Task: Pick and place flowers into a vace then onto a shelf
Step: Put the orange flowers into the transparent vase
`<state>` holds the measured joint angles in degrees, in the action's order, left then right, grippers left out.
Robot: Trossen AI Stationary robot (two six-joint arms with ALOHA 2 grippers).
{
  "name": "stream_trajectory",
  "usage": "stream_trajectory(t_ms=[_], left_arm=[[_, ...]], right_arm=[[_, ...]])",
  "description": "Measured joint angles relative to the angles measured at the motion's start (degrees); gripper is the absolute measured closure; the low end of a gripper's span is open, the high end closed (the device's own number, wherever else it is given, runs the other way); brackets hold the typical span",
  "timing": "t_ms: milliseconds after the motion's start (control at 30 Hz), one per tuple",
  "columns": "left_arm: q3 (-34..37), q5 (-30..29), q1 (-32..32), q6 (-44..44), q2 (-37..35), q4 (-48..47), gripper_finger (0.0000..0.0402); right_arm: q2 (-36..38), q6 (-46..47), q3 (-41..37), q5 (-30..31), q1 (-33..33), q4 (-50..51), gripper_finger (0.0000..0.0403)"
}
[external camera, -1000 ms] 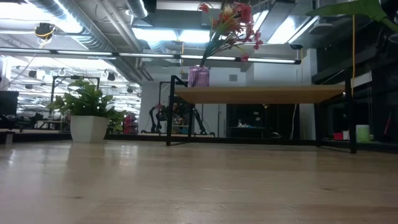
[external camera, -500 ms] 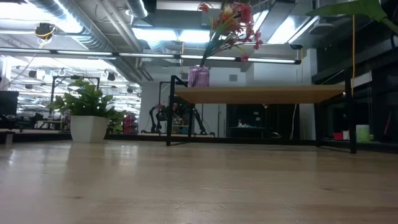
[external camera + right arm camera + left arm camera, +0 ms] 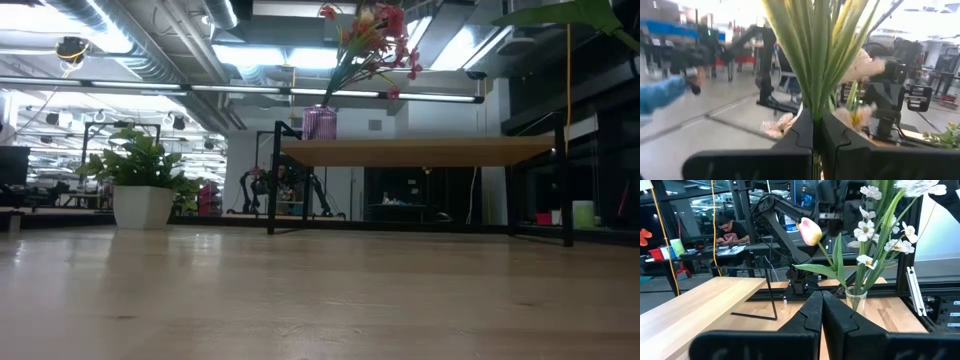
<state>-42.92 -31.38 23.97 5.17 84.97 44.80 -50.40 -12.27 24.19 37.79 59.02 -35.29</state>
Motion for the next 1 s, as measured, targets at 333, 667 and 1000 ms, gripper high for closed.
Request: stream_trajectory(t_ms=[333,667,1000], left_arm=[[0.0,0.1,0.0,0.0,0.0,0.0,0.0397],[0.0,0.1,0.0,0.1,0.0,0.0,0.0396],[0.0,0.2,0.0,0.0,0.0,0.0,0.0396]], right_arm=[[0.5,0.5,-11.6,0.1,0.0,-16.9,0.0399],[0.3,5.6,-14.6,0.1,0.0,-16.3,0.0397],[0.1,6.0,-14.6,-1.6,0.0,-11.7,0.0394]])
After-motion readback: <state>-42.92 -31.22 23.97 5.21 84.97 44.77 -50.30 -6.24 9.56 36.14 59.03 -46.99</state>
